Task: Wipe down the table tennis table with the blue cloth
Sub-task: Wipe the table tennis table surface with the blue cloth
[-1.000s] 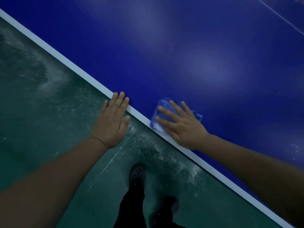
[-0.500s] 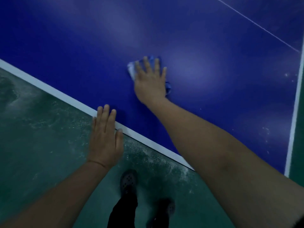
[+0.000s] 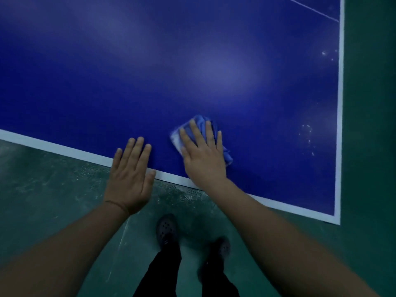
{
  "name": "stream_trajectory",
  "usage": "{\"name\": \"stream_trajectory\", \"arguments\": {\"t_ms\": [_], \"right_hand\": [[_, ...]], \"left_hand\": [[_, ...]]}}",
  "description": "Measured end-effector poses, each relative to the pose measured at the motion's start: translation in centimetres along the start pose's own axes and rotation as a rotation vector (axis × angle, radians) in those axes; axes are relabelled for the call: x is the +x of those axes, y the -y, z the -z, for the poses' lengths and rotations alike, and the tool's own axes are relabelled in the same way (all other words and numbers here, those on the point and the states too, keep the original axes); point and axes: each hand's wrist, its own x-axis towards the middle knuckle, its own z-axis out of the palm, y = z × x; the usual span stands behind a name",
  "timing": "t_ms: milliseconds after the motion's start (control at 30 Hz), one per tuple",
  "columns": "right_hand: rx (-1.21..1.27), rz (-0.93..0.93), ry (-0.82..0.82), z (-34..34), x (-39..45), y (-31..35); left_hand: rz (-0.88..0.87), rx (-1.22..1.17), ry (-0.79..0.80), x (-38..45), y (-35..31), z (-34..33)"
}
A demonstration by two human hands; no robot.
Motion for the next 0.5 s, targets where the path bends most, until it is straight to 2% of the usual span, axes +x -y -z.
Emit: {"name": "stream_trajectory", "arguments": {"t_ms": [67,133,200,233,300,333,400,500], "right_hand": [[-0.062,-0.08,0.007,-0.1,-3.4,-4.7],[-0.086,-0.419,-0.027,0.6,-6.7,-11.2],[0.028,-0.787,-0.041,1.8,-9.3,-16.3],[0.091,-0.909,-0.044,2.4,-9.9,-17.4],[0.119,-1.033,-0.094,2.5,-9.2,-16.5],[0.105,-1.03,-0.108,2.2,-8.1,-14.7],[0.081,-0.887,-0.123,1.7,-5.4,-9.7],[0.022,-0.333,-0.056,0.5,-3.3,-2.2]], "left_hand": [[0.011,0.006,0.011,0.0,-0.2,0.1],[0.02,0.014,0.015,0.1,-0.4,0.1],[0.033,0.018,0.016,0.2,-0.4,0.0],[0.038,0.023,0.021,0.2,-0.4,0.0],[0.043,0.021,0.033,0.1,-0.4,0.1],[0.043,0.014,0.035,0.1,-0.4,0.1],[0.04,-0.003,0.037,0.0,-0.4,0.1],[0.094,-0.025,0.044,-0.1,-0.7,0.7]]}}
